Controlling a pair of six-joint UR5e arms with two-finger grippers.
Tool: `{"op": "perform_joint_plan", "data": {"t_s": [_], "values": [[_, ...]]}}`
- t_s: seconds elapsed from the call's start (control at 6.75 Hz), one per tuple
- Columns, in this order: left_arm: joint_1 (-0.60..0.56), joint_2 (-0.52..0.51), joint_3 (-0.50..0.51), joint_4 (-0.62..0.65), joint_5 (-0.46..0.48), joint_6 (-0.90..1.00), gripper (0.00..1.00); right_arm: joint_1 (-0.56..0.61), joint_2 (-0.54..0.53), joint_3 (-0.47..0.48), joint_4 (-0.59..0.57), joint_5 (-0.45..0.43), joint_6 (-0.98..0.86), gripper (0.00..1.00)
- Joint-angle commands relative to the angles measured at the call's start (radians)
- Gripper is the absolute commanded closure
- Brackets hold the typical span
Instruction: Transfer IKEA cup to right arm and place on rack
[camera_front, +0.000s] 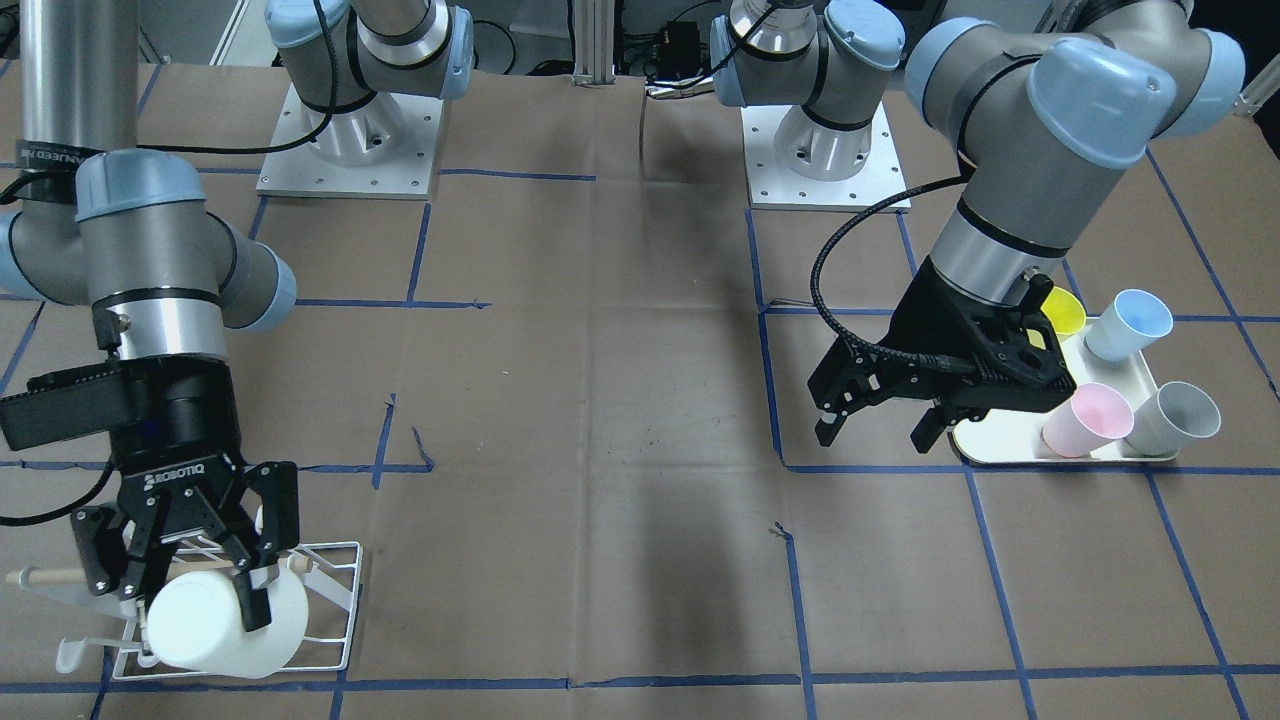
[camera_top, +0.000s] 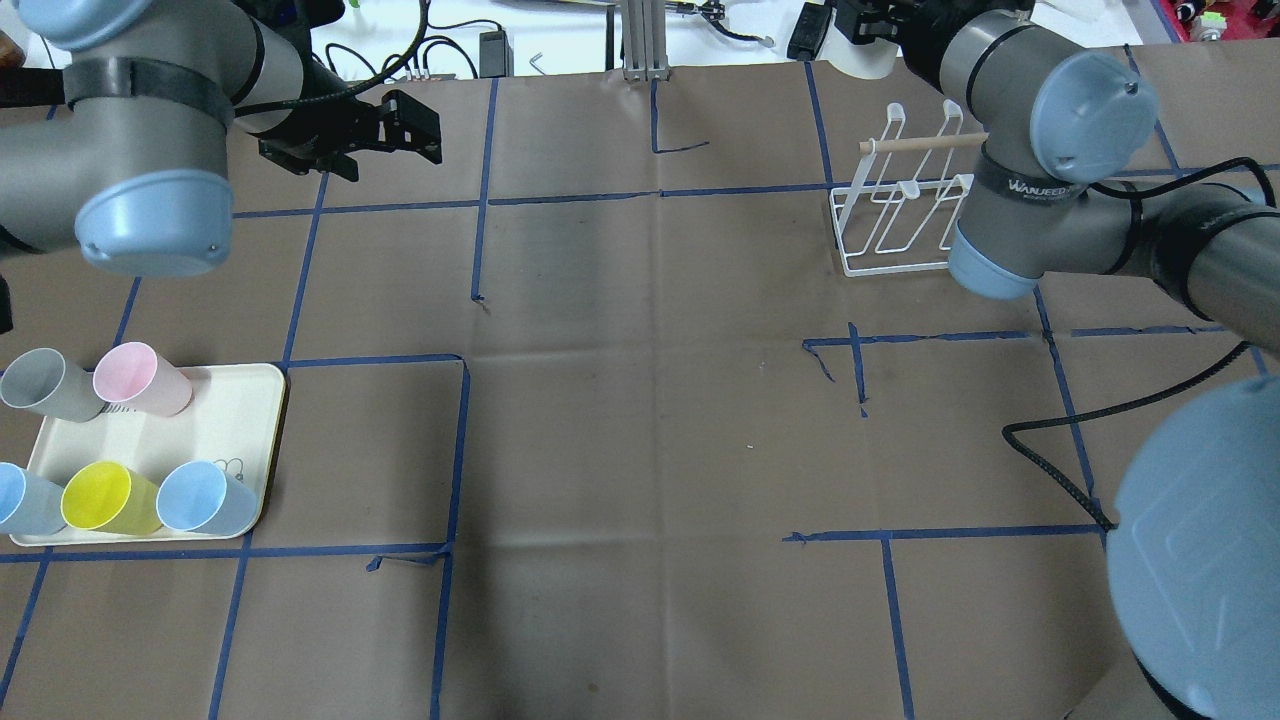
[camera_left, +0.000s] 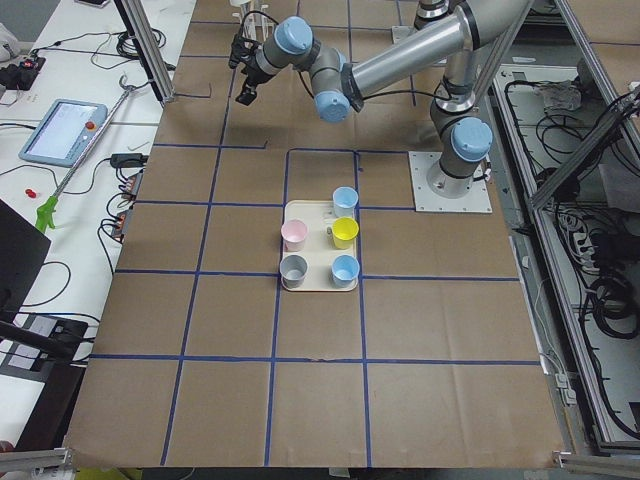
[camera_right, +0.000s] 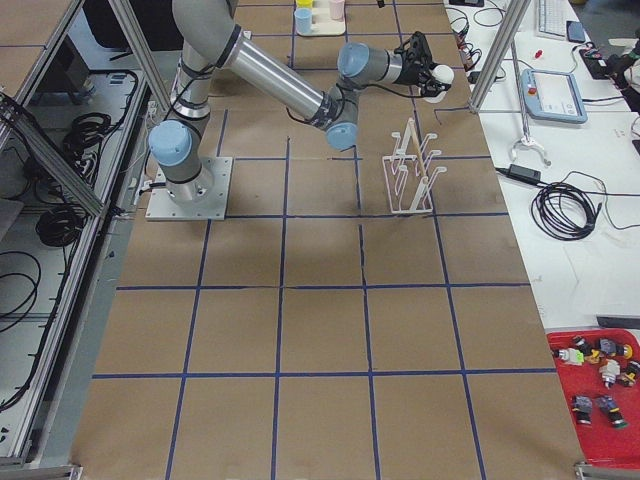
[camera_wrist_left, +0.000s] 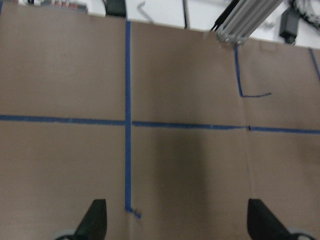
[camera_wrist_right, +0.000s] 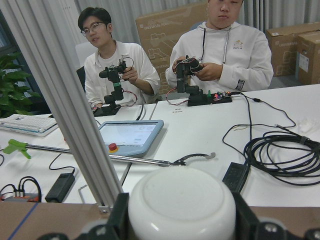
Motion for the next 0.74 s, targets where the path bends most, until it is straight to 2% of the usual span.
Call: {"op": "perform_joint_plan", "data": {"t_s": [0.0,0.15,0.3,0.44,0.59], "values": [[-0.020,0.051,0.120,-0.369,0.080,-0.061,0.01,-0.039,0.049,-0.006,-0.053,0.008,-0.063,0.78],[-0.023,0.083,0.098,-0.396,0.148,-0.073,0.01,-0.039,0.061,0.003,-0.067,0.008,-0.065,0.78],[-0.033,0.093,0.096,-0.397,0.160,-0.073,0.01,-0.039,0.069,0.032,-0.079,0.008,-0.065,0.78],[-0.059,0.117,0.076,-0.397,0.161,-0.073,0.01,-0.039,0.090,0.046,-0.140,0.007,-0.065,0.77],[-0.060,0.151,0.032,-0.396,0.163,-0.065,0.01,-0.039,0.100,0.057,-0.147,0.008,-0.066,0.77]]}}
